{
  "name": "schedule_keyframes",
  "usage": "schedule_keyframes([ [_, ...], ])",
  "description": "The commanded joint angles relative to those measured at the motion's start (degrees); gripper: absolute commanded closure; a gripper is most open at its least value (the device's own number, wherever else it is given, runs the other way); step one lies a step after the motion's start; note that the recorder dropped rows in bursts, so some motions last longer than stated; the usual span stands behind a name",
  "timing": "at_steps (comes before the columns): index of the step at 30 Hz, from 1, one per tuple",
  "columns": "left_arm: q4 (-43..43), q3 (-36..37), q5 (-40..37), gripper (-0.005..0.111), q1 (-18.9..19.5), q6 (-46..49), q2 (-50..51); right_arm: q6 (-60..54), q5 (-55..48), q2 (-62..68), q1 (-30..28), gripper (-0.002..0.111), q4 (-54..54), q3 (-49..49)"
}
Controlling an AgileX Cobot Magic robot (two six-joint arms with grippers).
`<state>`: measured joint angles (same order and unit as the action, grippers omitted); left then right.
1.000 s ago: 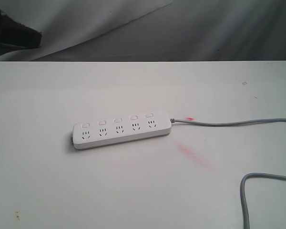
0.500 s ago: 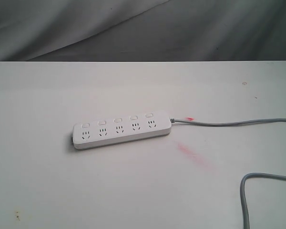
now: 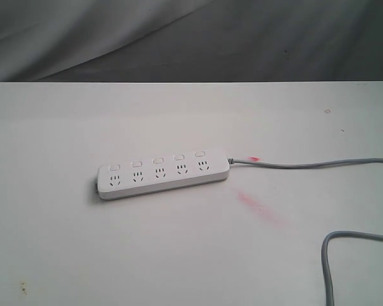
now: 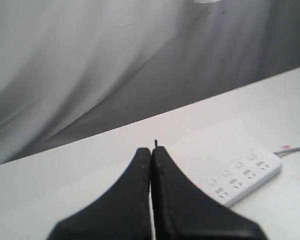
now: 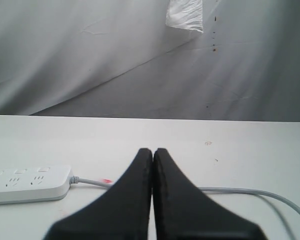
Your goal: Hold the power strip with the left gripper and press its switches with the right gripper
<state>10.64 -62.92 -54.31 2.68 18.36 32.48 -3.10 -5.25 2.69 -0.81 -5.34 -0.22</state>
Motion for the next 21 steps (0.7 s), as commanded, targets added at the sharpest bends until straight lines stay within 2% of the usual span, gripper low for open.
schedule_keyframes([
  [1,-10.0,8.6,10.6,0.106,-0.3,-6.5,-6.2,0.1,-0.3,-0.3,-0.4,0.108,0.2,0.2],
  [3,-12.5,17.4,22.1,0.106,-0.3,-6.6,-10.0,0.1,-0.3,-0.3,-0.4,0.108,0.2,0.2],
  [4,-13.0,24.3,28.9,0.106,-0.3,-7.3,-12.4,0.1,-0.3,-0.3,-0.4,0.108,0.2,0.2],
  [6,-13.0,34.1,36.7,0.106,-0.3,-10.7,-15.2,0.1,-0.3,-0.3,-0.4,0.108,0.2,0.2],
  [7,-13.0,37.4,38.2,0.106,-0.3,-11.9,-16.3,0.1,-0.3,-0.3,-0.4,0.108,0.2,0.2],
  [8,-13.0,42.9,39.5,0.106,-0.3,-15.3,-18.4,0.1,-0.3,-0.3,-0.4,0.108,0.2,0.2],
  [12,-13.0,53.4,39.6,0.106,-1.9,-21.2,-24.9,0.1,-0.3,-0.3,-0.4,0.108,0.2,0.2],
  [16,-15.9,58.7,39.5,0.106,-2.1,-21.3,-29.9,0.1,-0.3,-0.3,-0.4,0.108,0.2,0.2],
  [21,-15.9,62.8,39.0,0.106,-2.1,-21.0,-30.9,0.1,-0.3,-0.3,-0.4,0.108,0.2,0.2],
])
